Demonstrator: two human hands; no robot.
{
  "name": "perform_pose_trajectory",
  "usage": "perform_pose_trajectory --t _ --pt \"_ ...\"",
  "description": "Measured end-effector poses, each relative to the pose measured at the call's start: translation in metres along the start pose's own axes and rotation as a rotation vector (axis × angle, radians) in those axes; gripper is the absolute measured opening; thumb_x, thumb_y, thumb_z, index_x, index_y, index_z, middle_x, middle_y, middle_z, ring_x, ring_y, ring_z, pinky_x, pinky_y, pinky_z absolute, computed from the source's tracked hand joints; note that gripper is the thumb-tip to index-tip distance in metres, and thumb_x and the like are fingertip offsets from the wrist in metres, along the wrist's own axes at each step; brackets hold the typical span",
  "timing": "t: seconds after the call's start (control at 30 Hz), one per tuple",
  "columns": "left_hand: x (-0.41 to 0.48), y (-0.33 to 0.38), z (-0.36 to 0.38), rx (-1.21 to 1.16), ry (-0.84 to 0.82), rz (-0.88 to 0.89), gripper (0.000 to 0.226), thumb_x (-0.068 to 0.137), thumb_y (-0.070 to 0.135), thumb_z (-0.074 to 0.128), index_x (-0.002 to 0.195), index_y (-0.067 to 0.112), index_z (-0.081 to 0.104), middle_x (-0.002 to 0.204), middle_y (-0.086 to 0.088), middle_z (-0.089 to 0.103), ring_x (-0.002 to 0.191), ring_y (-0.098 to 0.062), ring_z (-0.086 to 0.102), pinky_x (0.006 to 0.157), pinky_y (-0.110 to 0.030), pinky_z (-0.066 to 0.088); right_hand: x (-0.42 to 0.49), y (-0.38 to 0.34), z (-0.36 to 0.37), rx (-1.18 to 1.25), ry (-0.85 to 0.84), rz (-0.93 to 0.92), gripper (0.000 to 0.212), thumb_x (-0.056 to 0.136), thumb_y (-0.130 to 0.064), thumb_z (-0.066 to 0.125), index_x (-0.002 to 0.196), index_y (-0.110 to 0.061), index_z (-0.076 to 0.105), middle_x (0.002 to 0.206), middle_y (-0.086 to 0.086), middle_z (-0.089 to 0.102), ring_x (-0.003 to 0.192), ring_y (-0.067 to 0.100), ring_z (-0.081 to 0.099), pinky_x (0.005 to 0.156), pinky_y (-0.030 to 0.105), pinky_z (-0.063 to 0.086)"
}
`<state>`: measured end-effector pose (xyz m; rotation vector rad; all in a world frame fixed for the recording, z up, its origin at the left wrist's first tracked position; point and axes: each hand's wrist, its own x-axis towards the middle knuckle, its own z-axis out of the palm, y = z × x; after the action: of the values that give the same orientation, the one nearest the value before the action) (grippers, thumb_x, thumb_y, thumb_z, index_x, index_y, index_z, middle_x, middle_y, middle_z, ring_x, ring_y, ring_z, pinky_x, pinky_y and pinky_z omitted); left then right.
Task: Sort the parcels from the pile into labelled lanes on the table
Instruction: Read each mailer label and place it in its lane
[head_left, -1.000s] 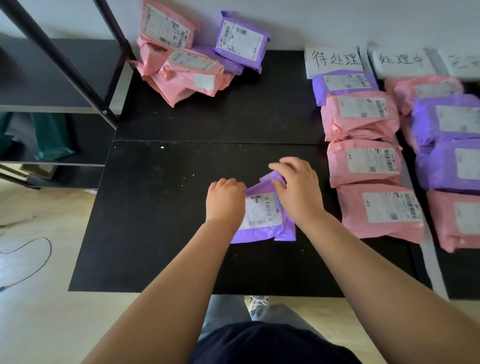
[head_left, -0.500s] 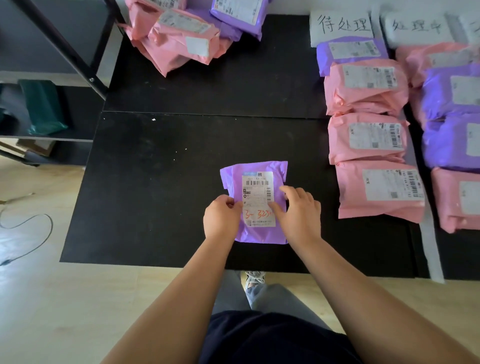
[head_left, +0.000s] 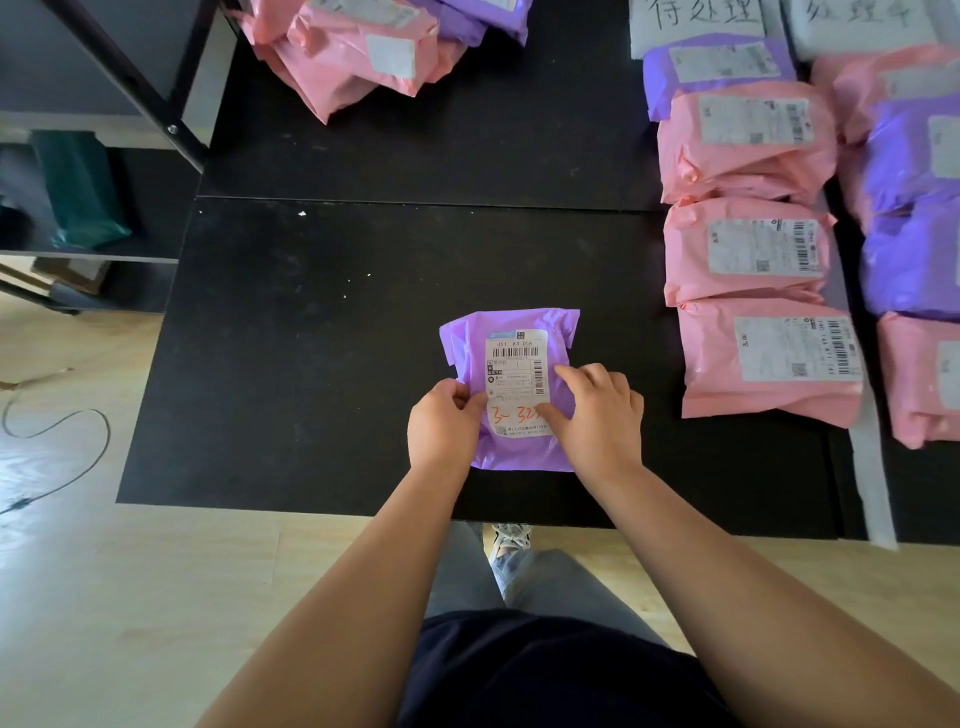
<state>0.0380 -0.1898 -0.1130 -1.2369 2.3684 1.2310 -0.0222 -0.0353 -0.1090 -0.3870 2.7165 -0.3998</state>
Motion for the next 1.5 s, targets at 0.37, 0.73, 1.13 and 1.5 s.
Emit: perform_pose_trajectory --t 0.37,0.73,1.13,1.5 --pt "-0.004 0.005 -0.002 -0.048 0.031 -0.022 0.009 0.093 0.024 0.065 0.095 0.018 0.060 0.084 0.009 0.062 0.070 -0.006 0.057 0.056 -0.021 0.044 0.007 -0.002 -0.008 0.115 0.032 0.081 0.054 0.093 -0.034 0.066 0.143 -0.021 0.047 0.135 0.002 0.056 0.127 0.023 0.049 0.105 0.042 0.038" --pt "-0.007 0.013 -0.014 -0.179 -0.059 0.010 0.009 0.087 0.008 0.069 0.084 0.010 0.061 0.084 0.004 0.067 0.079 -0.013 0.066 0.066 -0.027 0.056 0.028 -0.014 -0.026 0.464 0.108 0.194 0.016 0.093 -0.037 0.067 0.102 -0.026 0.059 0.091 -0.012 0.061 0.095 0.017 0.064 0.093 0.048 0.052" --pt "-0.013 0.056 -0.062 -0.450 -0.272 0.111 0.015 0.084 0.001 0.074 0.096 -0.001 0.064 0.097 -0.010 0.074 0.092 -0.023 0.073 0.084 -0.041 0.060 0.033 -0.015 -0.076 0.683 0.216 0.193 0.027 0.090 -0.040 0.071 0.105 -0.019 0.062 0.097 -0.011 0.063 0.087 0.005 0.062 0.081 0.029 0.054" --pt "-0.031 0.101 -0.093 -0.463 -0.183 0.217 0.014 0.082 0.003 0.075 0.092 0.001 0.065 0.092 -0.010 0.074 0.090 -0.032 0.072 0.081 -0.042 0.061 0.024 -0.037 -0.130 0.756 0.404 0.077 0.011 0.094 -0.031 0.066 0.092 -0.022 0.061 0.088 -0.013 0.064 0.081 0.002 0.063 0.068 0.015 0.049"
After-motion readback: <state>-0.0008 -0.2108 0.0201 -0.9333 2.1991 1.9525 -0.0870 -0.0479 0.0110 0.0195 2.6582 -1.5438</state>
